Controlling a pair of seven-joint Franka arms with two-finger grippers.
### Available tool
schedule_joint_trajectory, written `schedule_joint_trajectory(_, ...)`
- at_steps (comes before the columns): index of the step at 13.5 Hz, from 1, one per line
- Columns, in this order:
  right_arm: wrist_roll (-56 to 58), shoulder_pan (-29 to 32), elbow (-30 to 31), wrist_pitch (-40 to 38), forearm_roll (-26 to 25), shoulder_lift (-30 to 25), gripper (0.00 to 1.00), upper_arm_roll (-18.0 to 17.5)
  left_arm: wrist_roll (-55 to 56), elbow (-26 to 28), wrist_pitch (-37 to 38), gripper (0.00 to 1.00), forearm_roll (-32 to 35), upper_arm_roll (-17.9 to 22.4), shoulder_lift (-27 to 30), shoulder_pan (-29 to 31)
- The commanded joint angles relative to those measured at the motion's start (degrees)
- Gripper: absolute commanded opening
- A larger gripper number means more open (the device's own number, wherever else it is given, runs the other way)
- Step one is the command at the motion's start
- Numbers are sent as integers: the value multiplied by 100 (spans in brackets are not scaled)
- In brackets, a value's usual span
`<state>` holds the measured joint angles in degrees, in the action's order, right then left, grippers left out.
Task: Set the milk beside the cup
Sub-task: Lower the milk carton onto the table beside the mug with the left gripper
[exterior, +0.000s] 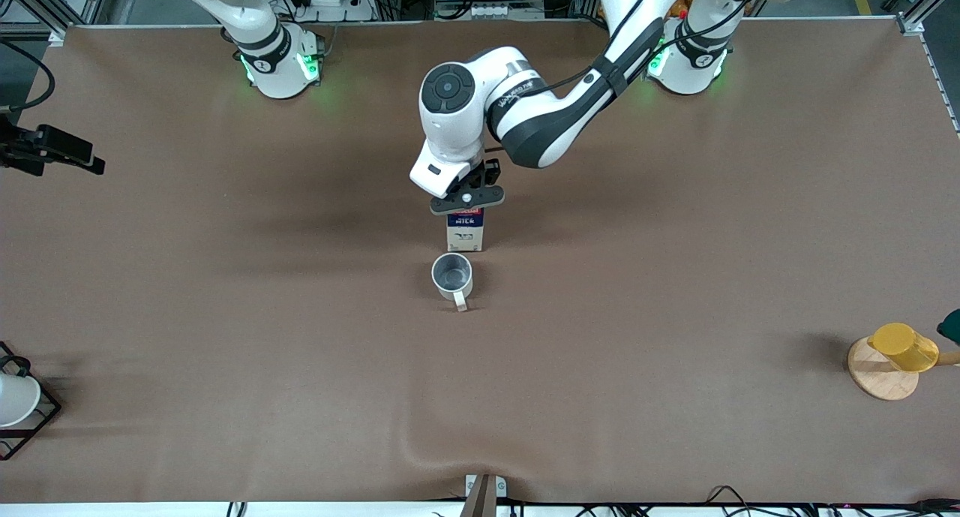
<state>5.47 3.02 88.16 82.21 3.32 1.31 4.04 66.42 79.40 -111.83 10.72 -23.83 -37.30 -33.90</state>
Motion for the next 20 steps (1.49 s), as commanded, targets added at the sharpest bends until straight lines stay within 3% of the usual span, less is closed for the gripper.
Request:
schedule_joint_trajectory(1, -107, 103, 43, -82, -121, -140, 100, -123, -253, -196, -120, 63, 97, 53, -163, -3)
schedule_joint_trajectory(7, -98, 103, -71, -39, -174, -122, 100, -123, -270, -205, -383, 64, 70, 107, -243, 85)
schedule_joint_trajectory(10, -90, 111, -71, 84, -209, -61, 100, -114, -270, -223, -393, 57, 70, 98, -234, 85)
schedule_joint_trajectory(20, -107, 76, -63, 189, -324, -17, 100, -132, -568, -302, -507, 58, 88, 151, -243, 103)
